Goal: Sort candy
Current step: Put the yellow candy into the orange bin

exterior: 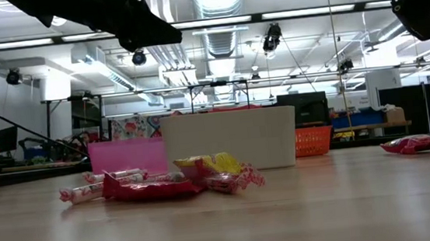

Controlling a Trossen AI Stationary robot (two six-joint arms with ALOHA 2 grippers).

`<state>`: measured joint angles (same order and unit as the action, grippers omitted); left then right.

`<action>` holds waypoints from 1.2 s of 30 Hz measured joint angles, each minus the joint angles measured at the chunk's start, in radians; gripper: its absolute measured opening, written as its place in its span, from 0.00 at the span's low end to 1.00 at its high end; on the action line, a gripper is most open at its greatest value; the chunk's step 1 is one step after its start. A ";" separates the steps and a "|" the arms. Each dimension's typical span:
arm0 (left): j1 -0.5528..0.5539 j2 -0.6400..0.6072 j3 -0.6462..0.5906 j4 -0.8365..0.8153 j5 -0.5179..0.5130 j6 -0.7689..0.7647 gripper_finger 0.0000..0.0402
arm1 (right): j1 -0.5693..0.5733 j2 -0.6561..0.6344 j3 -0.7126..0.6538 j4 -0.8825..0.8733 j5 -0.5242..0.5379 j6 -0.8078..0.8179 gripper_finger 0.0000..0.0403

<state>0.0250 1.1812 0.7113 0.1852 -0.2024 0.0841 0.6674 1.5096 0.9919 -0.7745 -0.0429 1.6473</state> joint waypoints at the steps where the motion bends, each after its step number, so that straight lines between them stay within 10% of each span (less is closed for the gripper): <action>1: 0.000 0.000 0.000 0.000 0.000 0.000 0.19 | 0.000 0.000 -0.002 0.002 0.000 0.006 0.37; 29: 0.000 0.000 -0.001 -0.008 0.000 -0.008 0.19 | 0.001 -0.003 -0.221 0.294 0.056 -0.041 0.37; 36: 0.000 0.005 -0.001 -0.005 0.000 -0.008 0.19 | 0.002 -0.004 -0.249 0.296 0.092 -0.112 0.20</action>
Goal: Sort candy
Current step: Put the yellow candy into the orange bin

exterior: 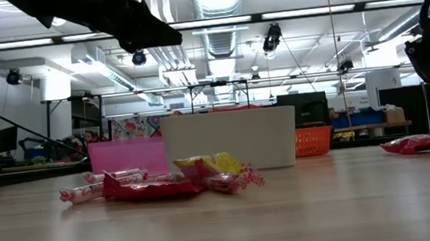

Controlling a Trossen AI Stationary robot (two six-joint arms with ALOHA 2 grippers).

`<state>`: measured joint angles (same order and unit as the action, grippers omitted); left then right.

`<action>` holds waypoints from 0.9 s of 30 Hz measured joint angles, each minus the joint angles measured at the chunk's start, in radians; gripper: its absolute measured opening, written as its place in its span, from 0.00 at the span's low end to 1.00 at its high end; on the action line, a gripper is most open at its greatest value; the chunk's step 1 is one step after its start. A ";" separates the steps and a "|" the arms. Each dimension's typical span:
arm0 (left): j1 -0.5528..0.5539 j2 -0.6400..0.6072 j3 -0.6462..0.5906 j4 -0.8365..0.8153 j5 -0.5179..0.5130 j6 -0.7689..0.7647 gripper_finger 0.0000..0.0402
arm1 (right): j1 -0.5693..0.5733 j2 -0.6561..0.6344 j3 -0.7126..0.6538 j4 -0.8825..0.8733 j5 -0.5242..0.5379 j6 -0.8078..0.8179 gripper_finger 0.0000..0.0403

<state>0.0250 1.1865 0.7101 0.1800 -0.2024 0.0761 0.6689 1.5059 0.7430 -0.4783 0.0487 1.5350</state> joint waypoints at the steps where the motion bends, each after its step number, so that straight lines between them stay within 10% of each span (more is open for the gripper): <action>1: 0.000 0.000 0.000 0.000 0.000 0.000 0.19 | 0.000 0.000 -0.001 -0.002 0.005 -0.011 0.16; 9: 0.000 0.000 0.000 0.000 0.000 -0.008 0.19 | 0.000 -0.007 -0.001 -0.016 0.053 -0.045 0.02; 27: 0.000 0.001 0.000 0.005 0.000 -0.016 0.19 | -0.031 -0.220 0.002 -0.009 0.569 -0.253 0.02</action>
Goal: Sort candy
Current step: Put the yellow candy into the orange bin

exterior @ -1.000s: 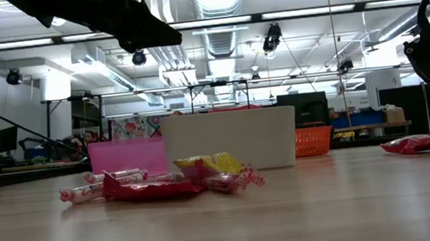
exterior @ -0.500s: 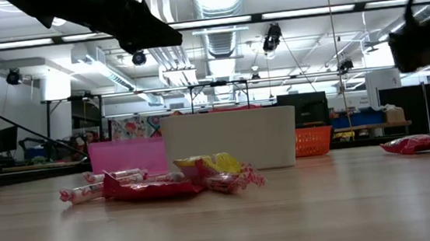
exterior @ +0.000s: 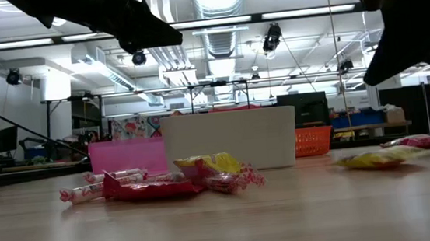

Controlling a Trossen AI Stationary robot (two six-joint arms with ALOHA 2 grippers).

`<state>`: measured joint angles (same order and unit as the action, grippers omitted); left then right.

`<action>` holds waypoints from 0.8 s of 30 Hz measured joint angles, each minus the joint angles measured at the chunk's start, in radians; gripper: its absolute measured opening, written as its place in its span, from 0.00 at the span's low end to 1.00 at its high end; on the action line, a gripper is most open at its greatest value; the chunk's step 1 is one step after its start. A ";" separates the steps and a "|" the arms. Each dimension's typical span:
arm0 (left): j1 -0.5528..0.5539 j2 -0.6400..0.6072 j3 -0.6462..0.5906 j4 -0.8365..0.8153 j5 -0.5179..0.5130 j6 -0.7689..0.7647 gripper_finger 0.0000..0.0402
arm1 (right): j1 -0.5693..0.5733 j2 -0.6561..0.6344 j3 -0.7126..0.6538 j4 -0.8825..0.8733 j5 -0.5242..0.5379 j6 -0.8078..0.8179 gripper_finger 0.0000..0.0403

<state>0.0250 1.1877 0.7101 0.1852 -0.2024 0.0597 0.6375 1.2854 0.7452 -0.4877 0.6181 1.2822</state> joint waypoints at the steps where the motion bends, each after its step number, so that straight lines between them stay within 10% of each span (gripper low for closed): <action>1: 0.000 0.000 0.000 0.000 0.000 0.000 0.19 | -0.005 -0.002 0.000 -0.001 0.001 -0.022 0.02; 13: 0.000 0.003 0.000 0.001 0.000 0.000 0.19 | 0.026 0.077 -0.089 0.190 0.089 -0.510 0.02; 24: 0.000 0.003 0.000 0.003 0.000 -0.014 0.19 | 0.050 0.077 -0.357 0.606 0.118 -0.316 0.03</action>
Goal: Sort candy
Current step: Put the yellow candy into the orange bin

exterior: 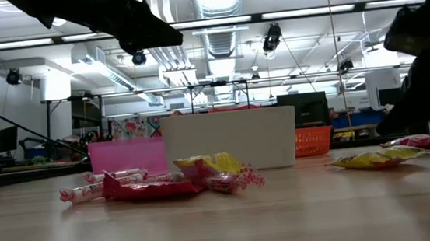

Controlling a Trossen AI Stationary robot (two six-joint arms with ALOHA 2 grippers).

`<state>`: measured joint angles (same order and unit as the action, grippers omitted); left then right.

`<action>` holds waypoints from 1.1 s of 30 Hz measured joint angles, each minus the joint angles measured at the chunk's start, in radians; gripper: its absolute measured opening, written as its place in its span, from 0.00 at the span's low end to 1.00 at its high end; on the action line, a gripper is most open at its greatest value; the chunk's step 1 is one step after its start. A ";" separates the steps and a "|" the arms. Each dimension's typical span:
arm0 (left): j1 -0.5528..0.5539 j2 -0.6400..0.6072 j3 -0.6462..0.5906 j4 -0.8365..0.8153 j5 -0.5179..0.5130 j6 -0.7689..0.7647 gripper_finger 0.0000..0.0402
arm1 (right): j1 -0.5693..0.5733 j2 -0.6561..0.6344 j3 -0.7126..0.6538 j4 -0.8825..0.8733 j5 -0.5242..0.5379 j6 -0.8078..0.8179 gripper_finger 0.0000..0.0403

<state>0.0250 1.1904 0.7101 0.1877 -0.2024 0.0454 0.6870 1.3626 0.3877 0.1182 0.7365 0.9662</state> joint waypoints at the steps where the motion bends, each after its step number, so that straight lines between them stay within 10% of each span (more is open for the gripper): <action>1: 0.000 0.000 0.000 0.001 0.000 -0.004 0.19 | 0.000 -0.001 0.004 0.004 -0.002 0.002 0.04; 19: 0.000 0.000 0.000 0.013 0.000 -0.048 0.19 | -0.007 0.017 0.015 -0.049 -0.003 0.115 0.73; 33: 0.000 0.000 0.000 0.014 0.000 -0.048 0.19 | -0.006 0.251 0.037 0.043 0.042 0.150 0.64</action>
<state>0.0250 1.1904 0.7101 0.2018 -0.2022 -0.0021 0.6807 1.6132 0.4249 0.1609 0.7786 1.1167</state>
